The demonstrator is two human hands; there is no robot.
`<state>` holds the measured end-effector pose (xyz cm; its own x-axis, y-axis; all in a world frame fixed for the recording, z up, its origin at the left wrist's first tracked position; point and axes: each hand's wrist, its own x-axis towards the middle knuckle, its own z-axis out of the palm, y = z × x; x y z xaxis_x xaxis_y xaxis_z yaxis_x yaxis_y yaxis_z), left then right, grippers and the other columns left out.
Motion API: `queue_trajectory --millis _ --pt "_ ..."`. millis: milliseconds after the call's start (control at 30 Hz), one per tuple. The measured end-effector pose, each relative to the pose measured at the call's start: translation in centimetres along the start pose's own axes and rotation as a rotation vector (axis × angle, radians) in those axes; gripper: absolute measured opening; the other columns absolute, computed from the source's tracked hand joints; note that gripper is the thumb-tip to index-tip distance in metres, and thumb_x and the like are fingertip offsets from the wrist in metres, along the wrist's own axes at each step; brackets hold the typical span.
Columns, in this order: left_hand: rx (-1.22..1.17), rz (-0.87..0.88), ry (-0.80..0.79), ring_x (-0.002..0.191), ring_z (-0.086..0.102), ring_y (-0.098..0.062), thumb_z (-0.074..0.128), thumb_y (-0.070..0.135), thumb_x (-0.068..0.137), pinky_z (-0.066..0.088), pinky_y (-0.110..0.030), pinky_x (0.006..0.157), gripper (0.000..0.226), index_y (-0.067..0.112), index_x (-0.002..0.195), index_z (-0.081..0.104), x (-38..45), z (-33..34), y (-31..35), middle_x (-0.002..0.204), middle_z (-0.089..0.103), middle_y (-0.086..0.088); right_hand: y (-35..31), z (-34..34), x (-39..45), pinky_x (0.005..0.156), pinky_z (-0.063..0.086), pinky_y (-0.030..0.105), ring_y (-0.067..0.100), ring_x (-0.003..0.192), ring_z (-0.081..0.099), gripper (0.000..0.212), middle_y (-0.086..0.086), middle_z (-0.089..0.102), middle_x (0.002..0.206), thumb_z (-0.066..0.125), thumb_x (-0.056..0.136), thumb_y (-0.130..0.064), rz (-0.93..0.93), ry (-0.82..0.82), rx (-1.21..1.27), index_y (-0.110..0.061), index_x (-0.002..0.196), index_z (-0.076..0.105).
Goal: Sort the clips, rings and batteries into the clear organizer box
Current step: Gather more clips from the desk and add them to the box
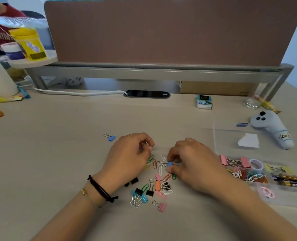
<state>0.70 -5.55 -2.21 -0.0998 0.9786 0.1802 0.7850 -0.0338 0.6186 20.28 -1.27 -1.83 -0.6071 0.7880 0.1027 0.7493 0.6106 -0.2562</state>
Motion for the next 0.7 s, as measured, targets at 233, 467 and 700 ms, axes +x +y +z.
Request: queue_trajectory --millis 233,467,700 --pt "-0.037 -0.019 -0.05 0.055 0.056 0.007 0.062 0.021 0.094 0.037 -0.016 0.054 0.014 0.032 0.094 0.071 -0.5 -1.5 -0.8 0.067 0.059 0.018 -0.7 -0.7 -0.1 0.073 0.045 0.03 0.008 0.082 0.05 0.01 -0.016 0.054 0.075 0.071 0.084 -0.038 0.046 0.035 0.058 -0.029 0.085 0.065" --pt "-0.04 -0.04 -0.042 0.059 0.062 -0.008 0.067 0.023 0.089 0.053 -0.028 0.06 0.013 0.036 0.09 0.071 -0.5 -3.3 -2.2 0.079 0.068 0.014 -0.7 -0.7 -0.4 0.08 0.047 0.032 0.01 0.091 0.05 0.016 -0.014 0.058 0.085 0.071 0.082 -0.046 0.057 -0.065 0.014 -0.032 0.089 0.067" --pt "-0.032 -0.012 -0.19 0.058 0.056 0.003 0.069 0.025 0.089 0.042 -0.017 0.059 0.009 0.033 0.091 0.071 -1.5 -3.0 -1.1 0.081 0.069 0.012 -1.6 -1.0 -1.0 0.06 0.04 0.018 0.001 0.07 0.052 0.019 -0.016 0.056 0.065 0.078 0.074 -0.022 0.117 -0.006 0.118 -0.028 0.075 0.06"
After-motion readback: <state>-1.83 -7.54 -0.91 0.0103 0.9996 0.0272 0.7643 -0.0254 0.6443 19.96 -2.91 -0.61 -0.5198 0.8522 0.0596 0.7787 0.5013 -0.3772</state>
